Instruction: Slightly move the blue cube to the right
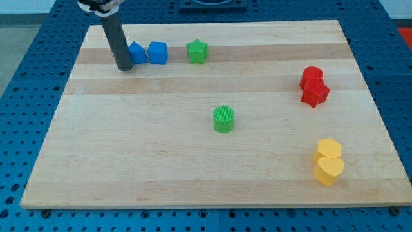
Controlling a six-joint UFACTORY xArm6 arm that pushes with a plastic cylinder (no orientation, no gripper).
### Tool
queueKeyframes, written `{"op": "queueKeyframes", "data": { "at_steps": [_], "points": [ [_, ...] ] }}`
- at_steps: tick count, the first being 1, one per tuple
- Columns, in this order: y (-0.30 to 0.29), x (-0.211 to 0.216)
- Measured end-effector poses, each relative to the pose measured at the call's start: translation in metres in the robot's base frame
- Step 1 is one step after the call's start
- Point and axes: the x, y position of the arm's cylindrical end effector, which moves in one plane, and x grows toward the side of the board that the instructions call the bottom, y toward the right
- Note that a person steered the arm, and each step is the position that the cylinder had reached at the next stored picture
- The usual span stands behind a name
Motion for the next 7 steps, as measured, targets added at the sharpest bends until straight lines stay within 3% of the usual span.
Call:
{"op": "queueKeyframes", "data": {
  "at_steps": [2,4,7],
  "points": [
    [0.034,-0.002],
    [0.034,-0.028],
    [0.035,-0.025]
  ]
}}
